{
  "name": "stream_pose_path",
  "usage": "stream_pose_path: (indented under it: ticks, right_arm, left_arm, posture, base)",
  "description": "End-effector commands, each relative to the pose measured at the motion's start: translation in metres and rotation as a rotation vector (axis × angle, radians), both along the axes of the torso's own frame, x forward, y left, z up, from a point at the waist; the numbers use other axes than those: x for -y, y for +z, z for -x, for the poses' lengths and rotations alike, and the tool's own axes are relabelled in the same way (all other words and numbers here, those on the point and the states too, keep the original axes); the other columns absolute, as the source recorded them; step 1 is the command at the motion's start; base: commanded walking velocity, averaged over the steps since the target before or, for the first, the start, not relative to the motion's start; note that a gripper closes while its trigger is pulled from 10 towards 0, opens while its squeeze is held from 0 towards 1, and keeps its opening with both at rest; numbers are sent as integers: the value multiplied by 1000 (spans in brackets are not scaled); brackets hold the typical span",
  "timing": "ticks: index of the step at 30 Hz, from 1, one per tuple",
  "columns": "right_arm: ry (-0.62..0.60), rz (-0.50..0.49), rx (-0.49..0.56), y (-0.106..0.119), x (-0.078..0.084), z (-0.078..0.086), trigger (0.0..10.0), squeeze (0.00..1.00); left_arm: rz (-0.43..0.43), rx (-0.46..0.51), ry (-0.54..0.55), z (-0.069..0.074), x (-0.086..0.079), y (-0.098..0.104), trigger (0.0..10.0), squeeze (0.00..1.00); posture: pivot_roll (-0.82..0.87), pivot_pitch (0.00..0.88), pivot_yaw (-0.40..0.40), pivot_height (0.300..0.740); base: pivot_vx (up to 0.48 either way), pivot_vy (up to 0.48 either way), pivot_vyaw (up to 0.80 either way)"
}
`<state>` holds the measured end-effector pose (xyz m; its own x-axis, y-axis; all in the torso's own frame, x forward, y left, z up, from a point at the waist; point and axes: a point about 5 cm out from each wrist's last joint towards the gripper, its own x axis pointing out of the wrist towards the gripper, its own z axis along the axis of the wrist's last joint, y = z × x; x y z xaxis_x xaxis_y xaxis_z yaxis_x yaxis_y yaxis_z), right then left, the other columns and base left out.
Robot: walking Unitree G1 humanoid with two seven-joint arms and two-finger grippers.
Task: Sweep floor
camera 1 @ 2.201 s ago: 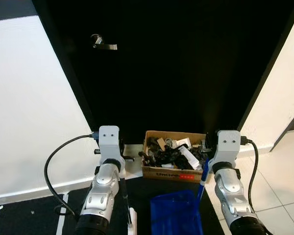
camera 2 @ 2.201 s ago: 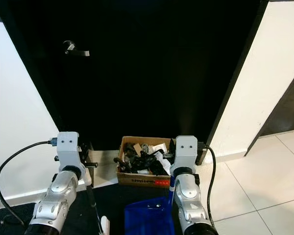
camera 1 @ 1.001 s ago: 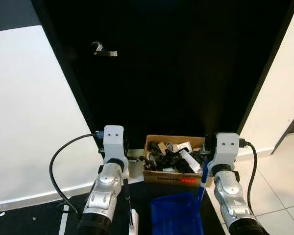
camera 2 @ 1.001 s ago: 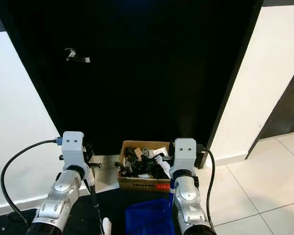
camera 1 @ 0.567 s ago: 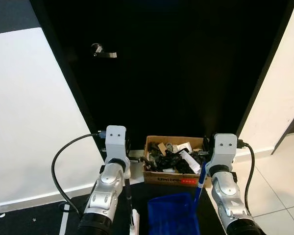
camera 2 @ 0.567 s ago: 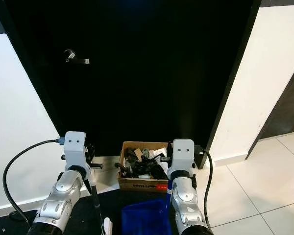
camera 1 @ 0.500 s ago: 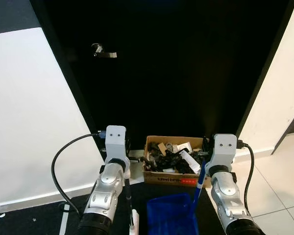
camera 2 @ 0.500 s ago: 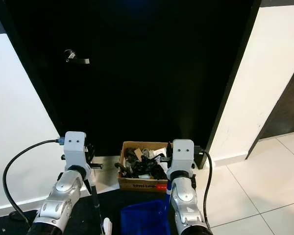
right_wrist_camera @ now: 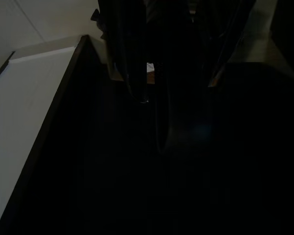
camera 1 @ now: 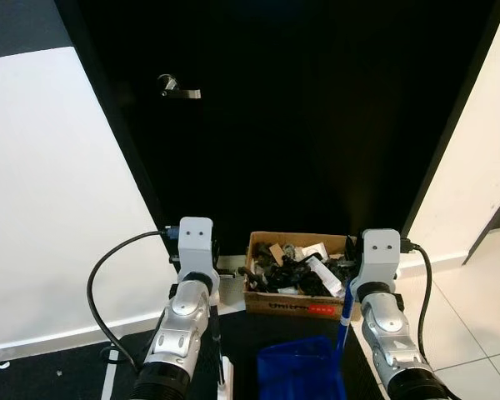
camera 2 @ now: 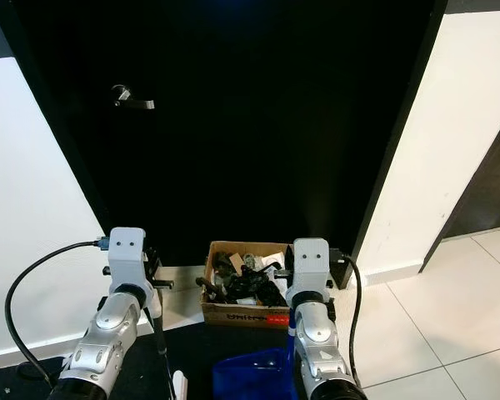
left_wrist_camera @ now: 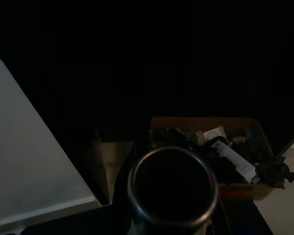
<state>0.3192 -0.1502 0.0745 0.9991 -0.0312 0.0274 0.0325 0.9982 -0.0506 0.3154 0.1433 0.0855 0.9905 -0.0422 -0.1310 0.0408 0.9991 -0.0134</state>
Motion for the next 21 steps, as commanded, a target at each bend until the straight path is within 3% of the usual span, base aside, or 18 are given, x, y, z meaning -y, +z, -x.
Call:
stream_pose_path:
  ticks: [1,7,12,21]
  right_arm:
    - [7,-4,27,3,0,1,10000,0]
    - [-10,52,-37,-16,14,7,10000,0]
    - [-46,47,-9,-16,23,7,10000,0]
    - [-85,14,-4,-13,23,0,10000,0]
  left_arm:
    - [-34,23,12,-2,-9,2,10000,0]
    - [-78,-29,32,-5,-22,-18,10000,0]
    - [-90,-83,51,-7,-31,-29,10000,0]
    - [-99,-102,60,-16,-32,-31,10000,0]
  posture:
    - [-38,0,58,740]
    - [-56,0,65,740]
    - [-62,0,72,740]
    - [-59,0,87,740]
  base:
    - [0,0,0]
    - [0,0,0]
    - [0,0,0]
    - [0,0,0]
